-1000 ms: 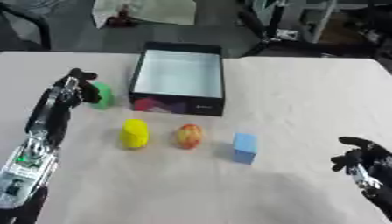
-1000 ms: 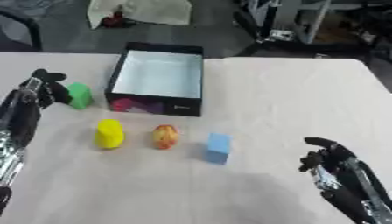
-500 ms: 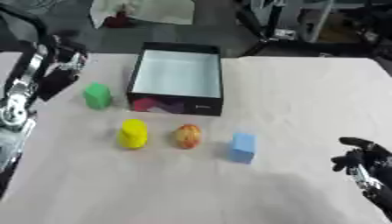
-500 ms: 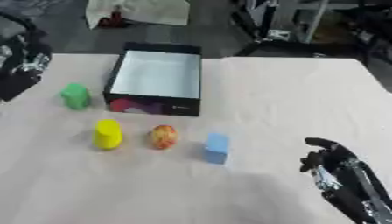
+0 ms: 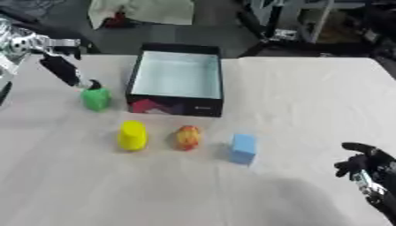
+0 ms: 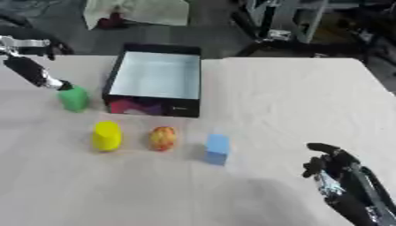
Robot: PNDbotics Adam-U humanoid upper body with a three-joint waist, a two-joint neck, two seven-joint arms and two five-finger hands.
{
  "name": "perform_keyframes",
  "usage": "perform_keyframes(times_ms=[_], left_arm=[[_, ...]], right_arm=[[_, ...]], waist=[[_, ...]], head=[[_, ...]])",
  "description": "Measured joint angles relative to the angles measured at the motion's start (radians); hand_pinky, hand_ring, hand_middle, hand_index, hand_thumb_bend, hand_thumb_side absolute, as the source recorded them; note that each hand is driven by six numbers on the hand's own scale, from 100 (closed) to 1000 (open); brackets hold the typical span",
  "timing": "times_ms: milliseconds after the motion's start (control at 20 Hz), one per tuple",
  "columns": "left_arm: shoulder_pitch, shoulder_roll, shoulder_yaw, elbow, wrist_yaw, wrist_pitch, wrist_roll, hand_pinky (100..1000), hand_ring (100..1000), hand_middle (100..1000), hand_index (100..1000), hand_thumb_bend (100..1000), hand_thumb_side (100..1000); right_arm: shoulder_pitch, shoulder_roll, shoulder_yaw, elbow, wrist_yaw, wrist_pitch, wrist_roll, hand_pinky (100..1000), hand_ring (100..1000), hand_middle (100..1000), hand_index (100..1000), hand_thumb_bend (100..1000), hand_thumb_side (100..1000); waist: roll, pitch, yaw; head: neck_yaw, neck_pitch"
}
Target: Pick up objects on the table and place them in the box.
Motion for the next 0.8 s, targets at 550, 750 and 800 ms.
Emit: perform_keyframes(times_ms=[550,750,800], left_arm=[[-0.058,-0.124,0.044,0.276,-0.213,-0.059,0.021,771,772,861,934,429,444],[-0.062,-0.146,0.077,0.334,-0.279,-0.023,0.104,753,761,848,930,401,426],[-0.062,-0.151,0.084,0.345,-0.296,-0.011,0.134,750,760,847,931,394,421]], right_arm=[[0.000,0.000,0.000,0.000,0.000,0.000,0.000,687,486,312,774,100,470],[0.000,0.000,0.000,0.000,0.000,0.000,0.000,686,486,312,774,100,471],[0.000,0.000,0.000,0.000,0.000,0.000,0.000,686,486,312,774,100,471]], waist=[[0.000,0.000,0.001],[0.000,0.000,0.002],[0.000,0.000,0.002]], head=[[-0.001,0.000],[-0.001,0.000],[-0.001,0.000]])
